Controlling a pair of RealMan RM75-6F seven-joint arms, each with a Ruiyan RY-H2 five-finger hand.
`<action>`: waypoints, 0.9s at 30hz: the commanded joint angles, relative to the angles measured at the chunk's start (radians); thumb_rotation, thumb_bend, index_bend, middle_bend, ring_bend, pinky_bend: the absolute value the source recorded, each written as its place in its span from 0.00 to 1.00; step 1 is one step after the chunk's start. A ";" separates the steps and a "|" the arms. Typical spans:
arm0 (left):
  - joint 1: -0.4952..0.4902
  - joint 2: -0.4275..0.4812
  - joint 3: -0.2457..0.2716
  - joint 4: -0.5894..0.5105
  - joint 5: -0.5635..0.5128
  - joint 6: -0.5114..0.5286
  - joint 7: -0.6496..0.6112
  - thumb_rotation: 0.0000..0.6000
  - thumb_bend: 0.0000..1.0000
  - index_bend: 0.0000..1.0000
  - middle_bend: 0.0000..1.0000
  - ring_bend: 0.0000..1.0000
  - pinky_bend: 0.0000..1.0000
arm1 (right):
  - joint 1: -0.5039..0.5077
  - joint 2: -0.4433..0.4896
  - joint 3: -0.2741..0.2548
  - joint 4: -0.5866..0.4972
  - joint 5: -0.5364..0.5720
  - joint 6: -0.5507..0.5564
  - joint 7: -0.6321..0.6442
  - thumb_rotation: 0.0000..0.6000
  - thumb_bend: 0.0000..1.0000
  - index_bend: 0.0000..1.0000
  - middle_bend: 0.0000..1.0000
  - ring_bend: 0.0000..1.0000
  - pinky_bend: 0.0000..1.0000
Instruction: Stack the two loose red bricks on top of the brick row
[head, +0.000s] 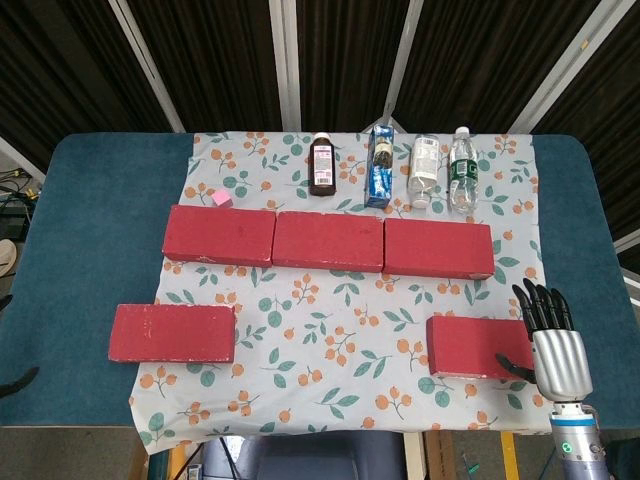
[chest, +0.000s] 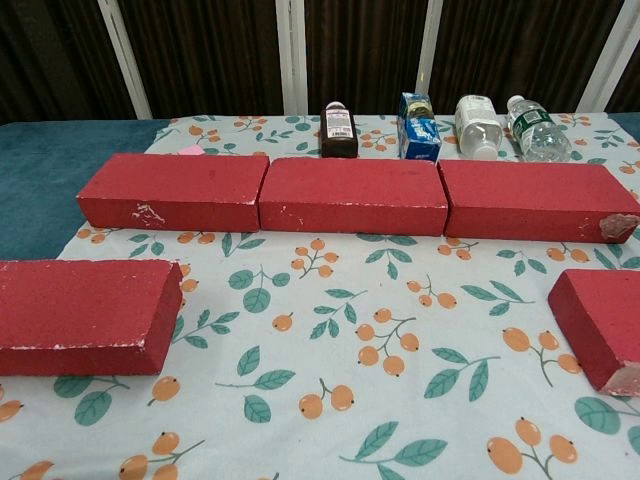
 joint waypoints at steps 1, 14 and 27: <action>0.002 -0.001 -0.003 -0.003 -0.010 -0.003 0.007 1.00 0.00 0.11 0.05 0.00 0.14 | 0.001 -0.001 0.001 0.000 0.010 -0.008 -0.007 1.00 0.15 0.00 0.00 0.00 0.00; 0.010 0.002 0.001 -0.006 0.012 0.012 0.003 1.00 0.00 0.11 0.05 0.00 0.14 | -0.001 0.009 -0.006 -0.020 0.016 -0.019 -0.004 1.00 0.15 0.00 0.00 0.00 0.00; 0.028 0.008 0.013 -0.020 0.041 0.039 0.015 1.00 0.00 0.11 0.05 0.00 0.14 | -0.013 0.083 -0.059 -0.112 0.038 -0.086 0.004 1.00 0.15 0.00 0.00 0.00 0.00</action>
